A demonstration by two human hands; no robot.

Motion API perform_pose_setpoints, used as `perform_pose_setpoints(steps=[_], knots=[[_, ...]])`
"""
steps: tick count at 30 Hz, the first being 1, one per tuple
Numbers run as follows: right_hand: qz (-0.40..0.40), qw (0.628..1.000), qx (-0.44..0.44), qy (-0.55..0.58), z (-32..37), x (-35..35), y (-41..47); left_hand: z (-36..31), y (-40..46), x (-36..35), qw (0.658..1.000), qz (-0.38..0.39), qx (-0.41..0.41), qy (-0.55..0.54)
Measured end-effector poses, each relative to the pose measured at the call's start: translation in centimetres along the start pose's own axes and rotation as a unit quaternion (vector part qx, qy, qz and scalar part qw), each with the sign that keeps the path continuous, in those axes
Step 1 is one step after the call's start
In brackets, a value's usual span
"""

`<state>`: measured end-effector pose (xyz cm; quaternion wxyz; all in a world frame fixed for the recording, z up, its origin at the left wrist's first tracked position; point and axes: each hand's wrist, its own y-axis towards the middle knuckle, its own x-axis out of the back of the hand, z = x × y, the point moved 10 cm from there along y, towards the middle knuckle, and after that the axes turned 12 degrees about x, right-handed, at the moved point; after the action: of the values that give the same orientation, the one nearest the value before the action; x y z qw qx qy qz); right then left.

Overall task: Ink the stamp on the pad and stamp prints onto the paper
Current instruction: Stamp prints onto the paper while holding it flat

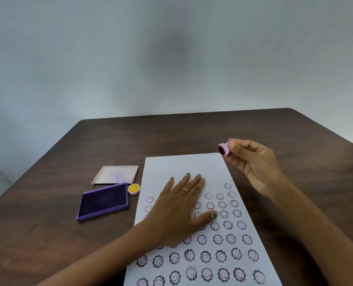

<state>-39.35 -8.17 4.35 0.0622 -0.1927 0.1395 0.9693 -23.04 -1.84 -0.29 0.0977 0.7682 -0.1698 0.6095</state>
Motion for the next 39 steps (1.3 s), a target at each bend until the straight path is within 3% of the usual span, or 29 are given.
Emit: perform_pose_setpoints(steps=[5, 9, 16, 39], knots=[[0.058, 0.975, 0.108, -0.183, 1.7, -1.1, -1.9, 0.0, -0.9, 0.3, 1.000, -0.002, -0.002, -0.002], [0.120, 0.947, 0.154, -0.256, 2.3, -1.8, -3.6, 0.1, -0.8, 0.3, 1.000, -0.005, 0.003, -0.002], [0.180, 0.921, 0.146, -0.313, 1.5, -2.9, -4.3, 0.2, -0.9, 0.2, 1.000, -0.002, 0.008, -0.003], [0.205, 0.878, 0.170, -0.399, 1.3, -3.5, -4.8, 0.5, -0.8, 0.1, 1.000, -0.016, 0.006, -0.019]])
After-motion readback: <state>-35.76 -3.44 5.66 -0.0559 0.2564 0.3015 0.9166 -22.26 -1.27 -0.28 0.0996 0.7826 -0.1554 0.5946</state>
